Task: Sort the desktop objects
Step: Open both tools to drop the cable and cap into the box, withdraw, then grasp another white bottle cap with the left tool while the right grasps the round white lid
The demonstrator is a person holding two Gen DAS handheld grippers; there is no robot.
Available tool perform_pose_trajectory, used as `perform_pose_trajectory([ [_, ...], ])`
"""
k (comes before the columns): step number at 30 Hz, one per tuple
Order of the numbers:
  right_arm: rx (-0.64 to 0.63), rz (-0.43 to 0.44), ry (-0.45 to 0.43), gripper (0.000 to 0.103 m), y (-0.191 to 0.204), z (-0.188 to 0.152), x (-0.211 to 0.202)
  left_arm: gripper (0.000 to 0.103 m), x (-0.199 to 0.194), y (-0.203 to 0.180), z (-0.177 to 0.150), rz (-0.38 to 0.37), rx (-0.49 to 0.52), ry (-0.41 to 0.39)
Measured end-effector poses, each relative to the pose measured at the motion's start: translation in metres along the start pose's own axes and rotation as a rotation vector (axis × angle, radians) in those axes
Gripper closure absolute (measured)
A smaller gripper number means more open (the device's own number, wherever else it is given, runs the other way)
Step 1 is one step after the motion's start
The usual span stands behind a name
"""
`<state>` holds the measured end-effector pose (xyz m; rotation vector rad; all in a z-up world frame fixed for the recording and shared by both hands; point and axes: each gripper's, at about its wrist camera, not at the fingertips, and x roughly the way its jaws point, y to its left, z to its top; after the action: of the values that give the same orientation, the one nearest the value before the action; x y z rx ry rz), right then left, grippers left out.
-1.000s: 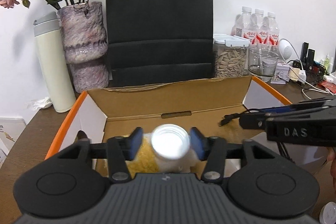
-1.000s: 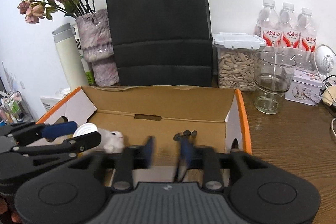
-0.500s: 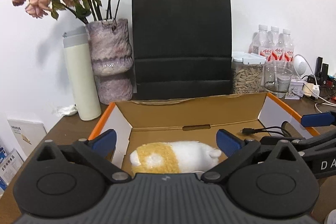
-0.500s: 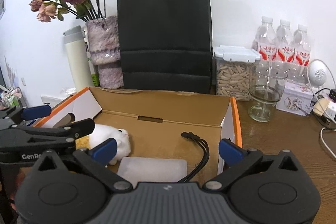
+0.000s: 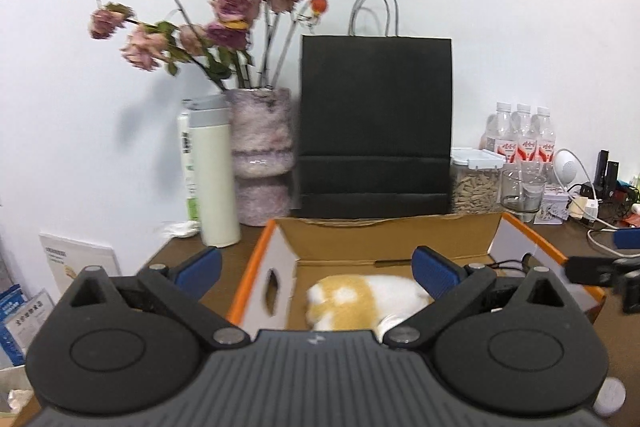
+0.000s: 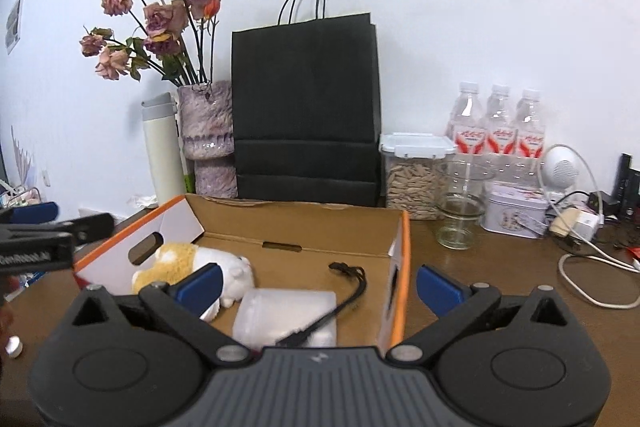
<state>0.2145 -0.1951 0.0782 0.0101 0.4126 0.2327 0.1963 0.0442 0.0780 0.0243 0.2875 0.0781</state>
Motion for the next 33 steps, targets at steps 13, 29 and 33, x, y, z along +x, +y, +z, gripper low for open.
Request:
perform_pose_trajectory([
  [13, -0.013, -0.071, 0.096, 0.0, -0.017, -0.058, -0.057, 0.0, -0.055, 0.074, -0.054, 0.149, -0.001, 0.145],
  [29, -0.011, -0.149, 0.247, 0.0, -0.017, -0.101, -0.052, 0.0, -0.056, 0.123, -0.091, 0.194, -0.089, 0.328],
  [33, -0.004, -0.155, 0.263, 0.0, -0.018, -0.104, -0.047, 0.005, -0.057, 0.124, -0.096, 0.189, -0.102, 0.341],
])
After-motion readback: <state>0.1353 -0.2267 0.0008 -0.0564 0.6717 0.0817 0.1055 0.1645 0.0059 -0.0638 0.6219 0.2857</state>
